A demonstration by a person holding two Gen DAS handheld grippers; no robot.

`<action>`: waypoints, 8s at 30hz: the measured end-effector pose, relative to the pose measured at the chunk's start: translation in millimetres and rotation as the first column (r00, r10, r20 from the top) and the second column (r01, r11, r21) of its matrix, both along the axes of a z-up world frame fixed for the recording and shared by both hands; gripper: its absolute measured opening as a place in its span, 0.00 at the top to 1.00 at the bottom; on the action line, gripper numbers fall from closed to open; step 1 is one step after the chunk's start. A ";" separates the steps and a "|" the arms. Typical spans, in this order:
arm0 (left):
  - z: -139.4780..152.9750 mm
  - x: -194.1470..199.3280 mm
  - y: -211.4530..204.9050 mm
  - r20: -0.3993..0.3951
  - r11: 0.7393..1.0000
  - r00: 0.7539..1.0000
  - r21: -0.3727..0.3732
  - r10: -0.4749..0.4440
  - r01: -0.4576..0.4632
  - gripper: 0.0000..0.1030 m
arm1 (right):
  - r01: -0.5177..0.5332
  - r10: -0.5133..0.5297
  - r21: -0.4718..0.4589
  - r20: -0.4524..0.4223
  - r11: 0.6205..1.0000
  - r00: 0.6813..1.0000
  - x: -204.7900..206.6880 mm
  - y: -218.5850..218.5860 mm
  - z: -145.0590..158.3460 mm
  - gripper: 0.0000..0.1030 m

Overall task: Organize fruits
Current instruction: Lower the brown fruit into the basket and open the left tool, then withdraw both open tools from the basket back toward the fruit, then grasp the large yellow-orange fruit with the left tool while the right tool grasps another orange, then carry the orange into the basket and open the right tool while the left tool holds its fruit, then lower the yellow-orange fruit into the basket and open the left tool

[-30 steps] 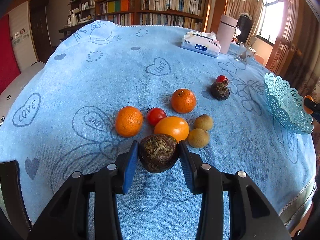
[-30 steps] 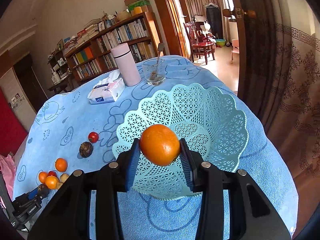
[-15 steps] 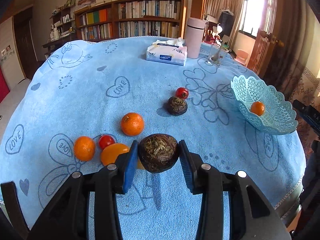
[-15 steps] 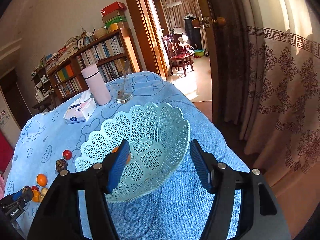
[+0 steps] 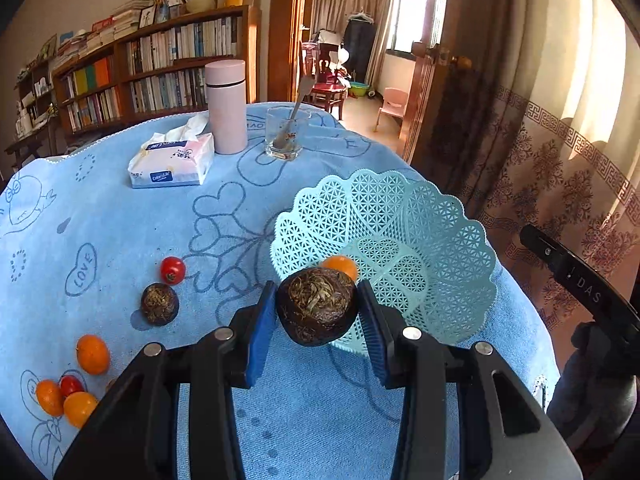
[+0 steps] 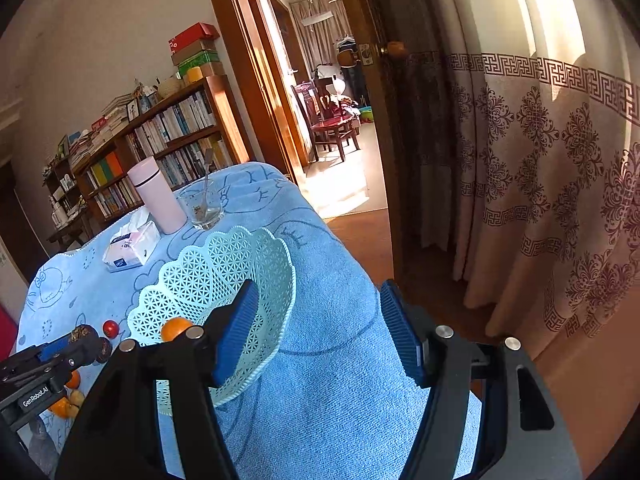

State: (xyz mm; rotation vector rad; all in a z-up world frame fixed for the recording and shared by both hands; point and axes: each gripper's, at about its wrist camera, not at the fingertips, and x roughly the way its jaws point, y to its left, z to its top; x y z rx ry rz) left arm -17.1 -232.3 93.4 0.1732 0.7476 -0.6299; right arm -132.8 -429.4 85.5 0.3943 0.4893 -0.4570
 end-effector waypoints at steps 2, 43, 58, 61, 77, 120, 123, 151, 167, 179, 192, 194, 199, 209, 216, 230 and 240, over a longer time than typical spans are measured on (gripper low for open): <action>-0.6 0.2 -20.6 -0.005 0.999 0.999 0.002 -0.042 0.042 0.60 | 0.013 -0.013 0.004 0.001 1.000 1.000 -3.0 -4.9 0.1 0.37; 14.5 9.6 88.1 -0.005 0.970 0.972 -0.064 0.235 -0.235 0.11 | -0.076 0.076 0.002 0.013 0.997 0.997 -4.2 51.5 4.1 0.18; 6.6 13.2 175.0 -0.048 0.914 0.919 -0.091 0.392 -0.394 0.11 | -0.183 0.183 -0.004 -0.019 0.983 0.983 15.9 107.0 6.4 0.17; 5.9 13.3 191.6 -0.051 0.901 0.906 -0.097 0.420 -0.423 0.11 | -0.205 0.205 -0.002 -0.032 0.979 0.978 19.9 117.2 4.2 0.17; -16.0 17.6 281.5 -0.099 0.805 0.808 -0.078 0.581 -0.589 0.11 | -0.314 0.314 0.017 -0.099 0.949 0.944 43.4 158.7 -9.5 0.16; -35.6 -7.1 269.0 -0.148 0.864 0.867 -0.106 0.476 -0.493 0.60 | -0.569 0.584 0.132 -0.213 0.811 0.783 98.8 231.7 -33.4 0.16; -32.6 -10.5 277.9 -0.131 0.853 0.858 -0.106 0.497 -0.511 0.60 | -0.609 0.627 0.153 -0.222 0.778 0.747 113.8 250.0 -36.3 0.16; -36.1 -16.1 321.0 -0.150 0.814 0.821 -0.124 0.550 -0.568 0.60 | -0.707 0.724 0.188 -0.316 0.682 0.614 193.9 333.7 -72.5 0.62; -31.3 -17.7 306.6 -0.132 0.833 0.839 -0.118 0.527 -0.541 0.59 | -0.622 0.650 0.190 -0.187 0.760 0.736 154.3 274.0 -27.7 0.62; -24.1 -17.8 275.1 -0.103 0.871 0.874 -0.089 0.475 -0.484 0.60 | -0.475 0.487 0.120 -0.106 0.872 0.867 119.1 199.7 1.2 0.62; -17.2 -14.3 237.8 -0.082 0.904 0.905 -0.063 0.418 -0.424 0.59 | -0.237 0.253 0.143 -0.112 0.961 0.961 88.6 104.3 -5.4 0.62; -16.2 -14.2 233.9 -0.079 0.907 0.908 -0.060 0.412 -0.417 0.59 | -0.208 0.227 0.152 -0.118 0.966 0.967 85.3 93.0 -9.5 0.62; -13.8 -12.8 222.2 -0.069 0.913 0.913 -0.047 0.401 -0.405 0.59 | -0.164 0.188 0.177 -0.125 0.970 0.974 79.8 73.2 -18.6 0.62; -7.3 -9.1 191.6 -0.048 0.933 0.932 -0.026 0.359 -0.360 0.59 | -0.119 0.130 0.162 -0.062 0.980 0.990 61.0 52.5 -12.0 0.40; 0.3 -5.3 147.8 -0.021 0.962 0.962 -0.016 0.272 -0.273 0.59 | -0.071 0.078 0.148 -0.039 0.986 0.996 42.9 35.9 -11.0 0.40; 0.7 0.4 43.8 -0.034 0.998 0.998 -0.009 0.059 -0.059 0.59 | -0.014 0.018 0.110 -0.032 0.994 0.999 12.7 11.4 -11.8 0.40; -7.3 7.0 -4.1 -0.080 0.999 0.996 -0.023 -0.040 0.038 0.59 | -0.005 0.010 0.130 -0.031 0.991 0.999 6.9 3.3 -15.3 0.40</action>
